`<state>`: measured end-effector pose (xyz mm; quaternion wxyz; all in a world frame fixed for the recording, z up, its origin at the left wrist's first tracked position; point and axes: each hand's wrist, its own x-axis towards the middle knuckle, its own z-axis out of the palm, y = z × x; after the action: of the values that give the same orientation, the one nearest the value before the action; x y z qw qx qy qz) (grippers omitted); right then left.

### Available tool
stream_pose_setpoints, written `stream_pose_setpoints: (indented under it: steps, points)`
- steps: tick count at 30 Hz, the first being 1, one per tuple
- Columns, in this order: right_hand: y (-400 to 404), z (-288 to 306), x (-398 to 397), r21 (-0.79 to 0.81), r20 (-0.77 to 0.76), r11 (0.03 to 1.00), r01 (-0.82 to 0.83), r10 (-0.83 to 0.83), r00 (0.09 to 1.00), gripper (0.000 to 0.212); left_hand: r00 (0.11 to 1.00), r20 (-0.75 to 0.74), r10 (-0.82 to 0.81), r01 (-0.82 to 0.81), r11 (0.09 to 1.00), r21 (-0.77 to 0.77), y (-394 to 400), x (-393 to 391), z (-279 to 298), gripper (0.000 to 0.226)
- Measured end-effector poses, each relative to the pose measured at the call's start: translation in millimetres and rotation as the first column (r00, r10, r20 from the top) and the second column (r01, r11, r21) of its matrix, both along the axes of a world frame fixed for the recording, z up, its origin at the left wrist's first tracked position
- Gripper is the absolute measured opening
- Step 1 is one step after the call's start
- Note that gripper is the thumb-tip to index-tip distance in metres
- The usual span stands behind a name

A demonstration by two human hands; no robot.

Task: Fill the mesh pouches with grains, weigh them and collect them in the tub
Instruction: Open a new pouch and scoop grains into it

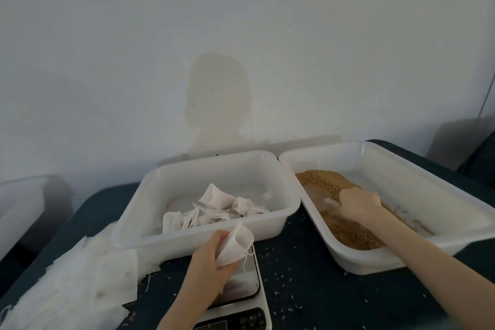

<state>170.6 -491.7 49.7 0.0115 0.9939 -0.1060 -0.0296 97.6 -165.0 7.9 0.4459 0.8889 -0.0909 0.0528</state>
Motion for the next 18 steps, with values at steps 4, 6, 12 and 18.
stream_pose_setpoints:
  steps: [4, 6, 12, 18]
  points:
    - [4.8, 9.1, 15.4, 0.054, 0.062, 0.997, 0.048, -0.051, 0.997, 0.039, 0.999, 0.023, -0.024, 0.024, 1.0, -0.006, 0.3, -0.6, -1.8, 0.027]
    - [8.8, 9.8, 23.7, 0.12, 0.105, 0.991, 0.056, -0.069, 0.992, 0.035, 0.998, 0.039, -0.041, 0.041, 0.999, -0.004, -0.3, -1.8, -1.6, 0.026]
    - [3.4, -1.8, 33.9, 0.368, 0.124, 0.929, 0.046, -0.098, 0.988, 0.046, 1.0, -0.005, -0.021, 0.021, 0.999, 0.039, 1.0, -1.3, -1.2, 0.03]
    - [-15.0, 8.7, 23.1, 0.432, 0.17, 0.9, 0.057, -0.143, 0.975, 0.055, 1.0, 0.019, 0.008, -0.008, 1.0, 0.024, 8.9, 0.9, -4.5, 0.029]
